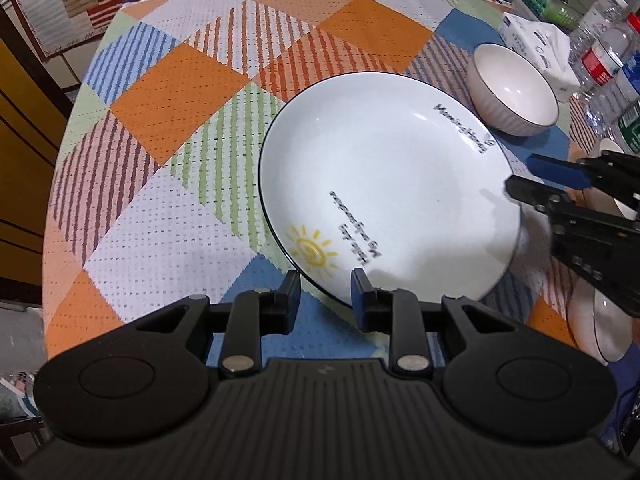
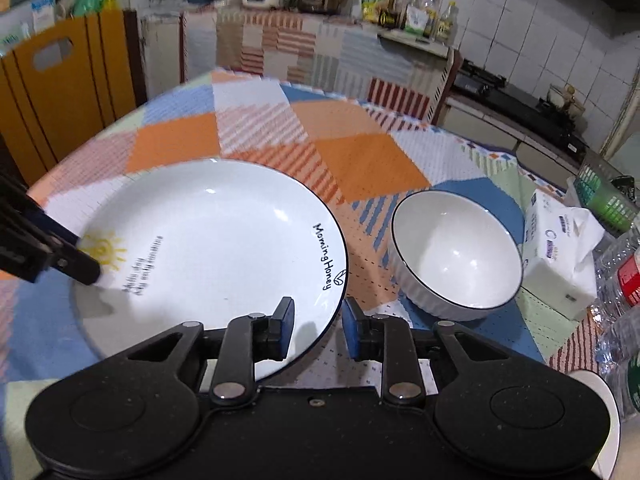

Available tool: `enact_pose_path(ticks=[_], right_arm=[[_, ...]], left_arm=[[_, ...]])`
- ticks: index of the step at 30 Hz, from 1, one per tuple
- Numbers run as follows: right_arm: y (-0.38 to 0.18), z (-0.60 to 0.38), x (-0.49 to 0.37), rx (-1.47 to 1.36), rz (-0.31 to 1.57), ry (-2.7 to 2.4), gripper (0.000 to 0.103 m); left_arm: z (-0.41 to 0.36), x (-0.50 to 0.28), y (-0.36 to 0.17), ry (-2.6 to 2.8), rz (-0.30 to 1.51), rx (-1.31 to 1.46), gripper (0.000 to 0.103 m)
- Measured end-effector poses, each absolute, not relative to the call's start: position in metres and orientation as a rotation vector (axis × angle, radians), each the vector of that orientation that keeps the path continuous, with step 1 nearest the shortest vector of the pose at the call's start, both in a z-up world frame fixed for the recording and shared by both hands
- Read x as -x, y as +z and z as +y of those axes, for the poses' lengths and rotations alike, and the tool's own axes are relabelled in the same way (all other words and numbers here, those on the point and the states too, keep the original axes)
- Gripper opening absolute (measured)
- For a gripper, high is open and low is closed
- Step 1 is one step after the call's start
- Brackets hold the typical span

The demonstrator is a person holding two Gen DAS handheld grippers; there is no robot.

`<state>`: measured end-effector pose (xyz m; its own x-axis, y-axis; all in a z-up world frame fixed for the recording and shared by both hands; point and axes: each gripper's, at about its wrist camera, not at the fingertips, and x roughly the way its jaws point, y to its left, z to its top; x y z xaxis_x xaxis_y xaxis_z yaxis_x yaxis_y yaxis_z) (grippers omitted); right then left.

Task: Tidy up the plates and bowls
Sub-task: 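Withdraw the right gripper from the stack toward the white bowls, then grasp the rim of a white bowl with the right gripper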

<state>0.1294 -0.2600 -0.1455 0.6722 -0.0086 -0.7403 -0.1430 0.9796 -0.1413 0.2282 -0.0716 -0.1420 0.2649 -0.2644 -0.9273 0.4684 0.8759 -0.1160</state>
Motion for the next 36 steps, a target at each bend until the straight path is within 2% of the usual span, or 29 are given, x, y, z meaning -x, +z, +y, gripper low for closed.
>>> enact_pose_path(ticks=[9,15,18,19,20,21,24,27,30,36], right_arm=[[-0.105,-0.29,-0.063,0.127,0.751,0.131,0.032],[-0.093,-0.31,-0.019,0.211,0.734,0.187,0.038],[-0.09,-0.317,0.001,0.204,0.717,0.2,0.047],[-0.09,-0.319,0.008,0.192,0.701,0.198,0.054],[-0.09,-0.321,0.014,0.181,0.681,0.194,0.068],[-0.091,-0.323,0.021,0.173,0.66,0.187,0.073],[-0.095,-0.329,0.035,0.166,0.649,0.167,0.076],[-0.102,-0.336,0.046,0.144,0.661,0.141,0.09],[-0.109,-0.346,0.062,0.117,0.658,0.132,0.091],[-0.122,-0.353,0.079,0.14,0.703,0.157,0.094]], left_arm=[[-0.097,-0.17,-0.101,-0.56,1.124,-0.323,0.026],[-0.102,-0.137,-0.079,-0.543,1.065,-0.32,0.027],[-0.105,-0.122,-0.072,-0.534,1.057,-0.311,0.027],[-0.106,-0.117,-0.071,-0.536,1.063,-0.306,0.028],[-0.108,-0.112,-0.069,-0.538,1.068,-0.3,0.029],[-0.109,-0.106,-0.069,-0.536,1.072,-0.293,0.033],[-0.115,-0.091,-0.069,-0.523,1.075,-0.284,0.045],[-0.123,-0.078,-0.075,-0.526,1.079,-0.265,0.049],[-0.132,-0.072,-0.087,-0.531,1.095,-0.216,0.057],[-0.152,-0.064,-0.108,-0.571,1.111,-0.125,0.064]])
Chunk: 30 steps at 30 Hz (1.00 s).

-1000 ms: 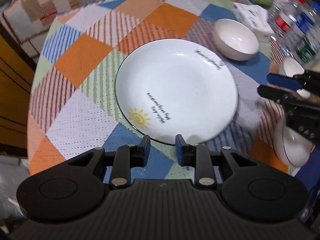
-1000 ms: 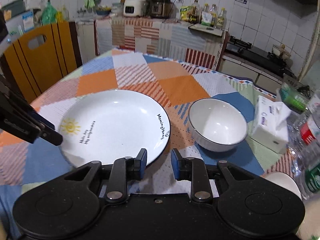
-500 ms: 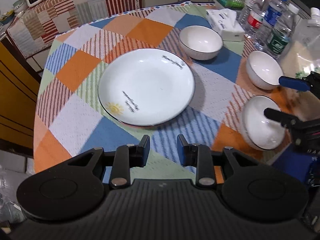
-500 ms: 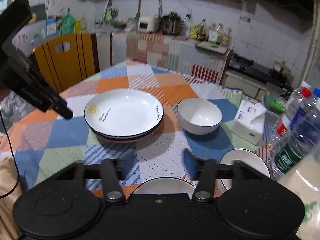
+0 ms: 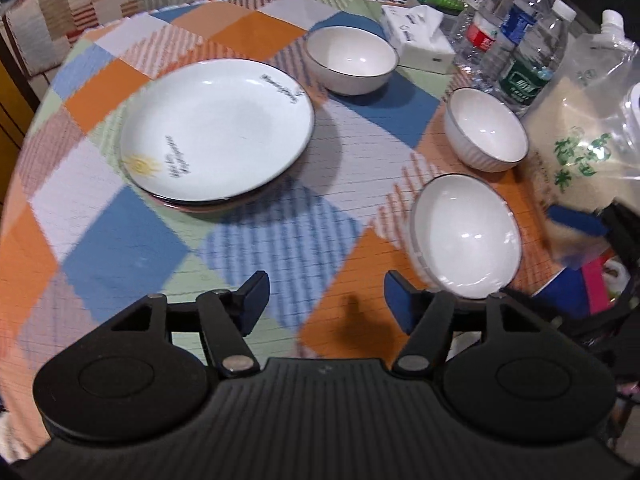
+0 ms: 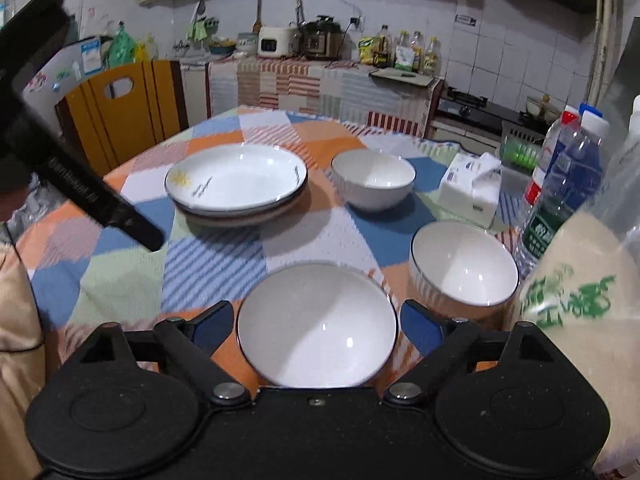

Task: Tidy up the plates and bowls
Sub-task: 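Grasp the rim of a white bowl with the right gripper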

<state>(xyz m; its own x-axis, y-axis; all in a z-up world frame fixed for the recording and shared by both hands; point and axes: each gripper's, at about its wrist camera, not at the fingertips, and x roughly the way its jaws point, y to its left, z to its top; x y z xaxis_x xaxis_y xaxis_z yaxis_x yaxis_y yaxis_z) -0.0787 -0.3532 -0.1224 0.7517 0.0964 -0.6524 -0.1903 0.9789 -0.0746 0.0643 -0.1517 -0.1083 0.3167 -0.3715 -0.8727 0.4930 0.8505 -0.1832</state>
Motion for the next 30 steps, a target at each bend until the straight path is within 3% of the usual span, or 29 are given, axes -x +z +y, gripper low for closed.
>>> enact_pose_path(ticks=[6,18,22,24,26,27,30], right_arm=[[-0.145,-0.355,0.073,0.176,0.789,0.159,0.094],[-0.188,-0.355,0.055,0.213,0.846,0.166,0.095],[-0.196,-0.356,0.047,0.209,0.838,0.191,0.096],[-0.197,-0.355,0.044,0.213,0.834,0.188,0.097],[-0.198,-0.352,0.044,0.215,0.821,0.182,0.097],[-0.199,-0.351,0.044,0.214,0.814,0.181,0.097],[-0.201,-0.351,0.043,0.209,0.8,0.186,0.098]], left_arm=[[-0.167,-0.059,-0.12,-0.602,1.088,-0.073,0.071],[-0.198,-0.06,-0.155,-0.674,1.112,-0.033,0.071],[-0.204,-0.062,-0.159,-0.724,1.098,-0.005,0.055],[-0.207,-0.065,-0.162,-0.735,1.111,-0.001,0.038],[-0.209,-0.07,-0.168,-0.732,1.133,0.015,0.03],[-0.209,-0.072,-0.172,-0.732,1.141,0.021,0.02],[-0.208,-0.075,-0.175,-0.734,1.148,0.034,0.018]])
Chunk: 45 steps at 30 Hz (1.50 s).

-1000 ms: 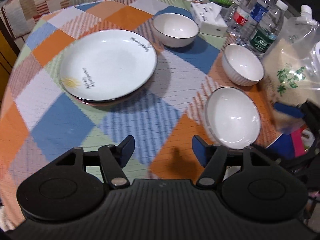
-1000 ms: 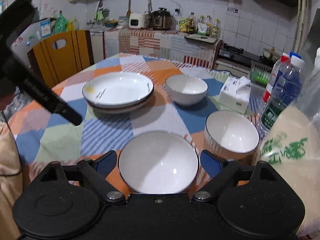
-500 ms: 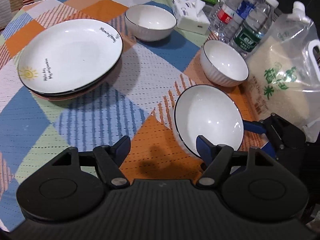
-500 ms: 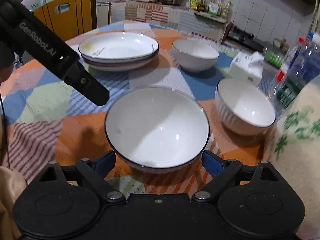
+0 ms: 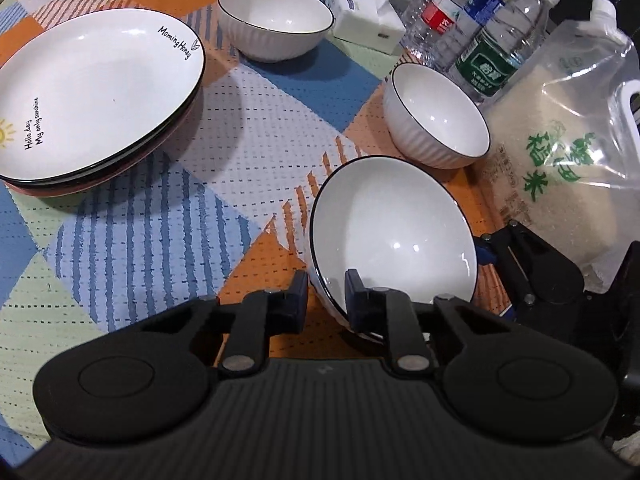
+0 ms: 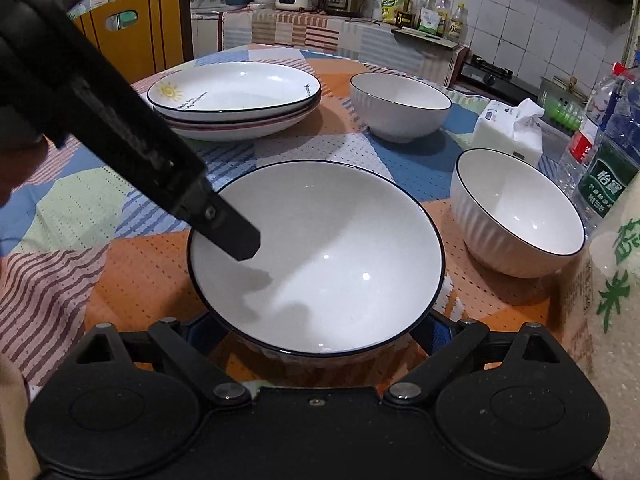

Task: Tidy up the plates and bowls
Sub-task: 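Grasp the rim of a white bowl with the right gripper, then lift the white bowl and set it down beside the plate stack, open right gripper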

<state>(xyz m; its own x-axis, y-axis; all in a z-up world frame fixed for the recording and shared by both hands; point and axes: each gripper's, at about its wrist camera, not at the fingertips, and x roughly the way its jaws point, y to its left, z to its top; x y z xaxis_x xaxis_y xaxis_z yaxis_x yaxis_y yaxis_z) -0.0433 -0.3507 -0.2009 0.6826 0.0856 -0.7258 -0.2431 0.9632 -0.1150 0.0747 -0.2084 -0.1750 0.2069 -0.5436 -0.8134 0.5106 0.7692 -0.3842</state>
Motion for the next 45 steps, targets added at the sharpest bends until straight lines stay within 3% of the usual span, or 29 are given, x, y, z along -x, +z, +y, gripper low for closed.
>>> enact_pose_path(ticks=[17,27,45], right_arm=[[-0.17,-0.293,0.028,0.186,0.694,0.317,0.097],[-0.185,-0.234,0.014,0.201,0.673,0.424,0.097],[-0.212,-0.191,0.011,0.277,0.687,0.425,0.097]], left_arm=[[-0.111,-0.082,-0.124,-0.65,1.11,0.107,0.019],[-0.051,-0.086,-0.143,-0.529,1.138,0.147,0.02],[-0.029,-0.084,-0.176,-0.461,1.163,0.122,0.02]])
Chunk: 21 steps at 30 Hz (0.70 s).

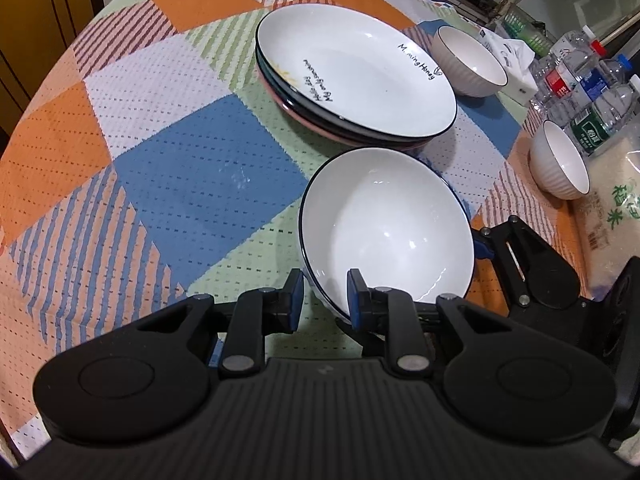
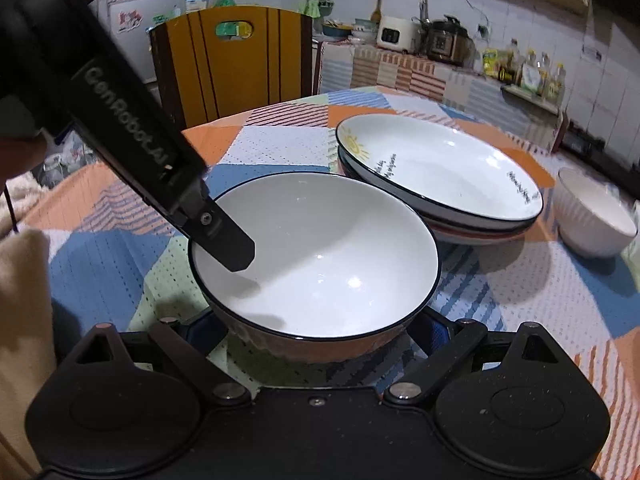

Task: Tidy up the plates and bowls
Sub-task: 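Lift the white bowl and set it down beside the plate stack, open right gripper, then move the right gripper to the ribbed white bowl by the rice bag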

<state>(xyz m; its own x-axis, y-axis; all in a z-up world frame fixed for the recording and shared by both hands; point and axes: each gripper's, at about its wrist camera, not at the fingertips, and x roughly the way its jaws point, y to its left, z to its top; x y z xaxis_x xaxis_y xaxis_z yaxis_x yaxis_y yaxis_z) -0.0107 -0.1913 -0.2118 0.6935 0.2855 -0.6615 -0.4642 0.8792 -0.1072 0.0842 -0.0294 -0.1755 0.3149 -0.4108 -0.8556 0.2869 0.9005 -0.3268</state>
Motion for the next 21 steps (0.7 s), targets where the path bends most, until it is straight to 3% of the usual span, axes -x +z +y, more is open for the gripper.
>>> enact_pose_path(ticks=[10,21], right_arm=[[-0.203,-0.206,0.025,0.225,0.759,0.373,0.096],[-0.16,-0.265,0.061,0.063,0.675,0.154,0.096]], left_arm=[[-0.029,-0.079,-0.165,-0.458,1.156,0.107,0.021],[-0.034,-0.06,-0.126,-0.506,1.127,0.083,0.021]])
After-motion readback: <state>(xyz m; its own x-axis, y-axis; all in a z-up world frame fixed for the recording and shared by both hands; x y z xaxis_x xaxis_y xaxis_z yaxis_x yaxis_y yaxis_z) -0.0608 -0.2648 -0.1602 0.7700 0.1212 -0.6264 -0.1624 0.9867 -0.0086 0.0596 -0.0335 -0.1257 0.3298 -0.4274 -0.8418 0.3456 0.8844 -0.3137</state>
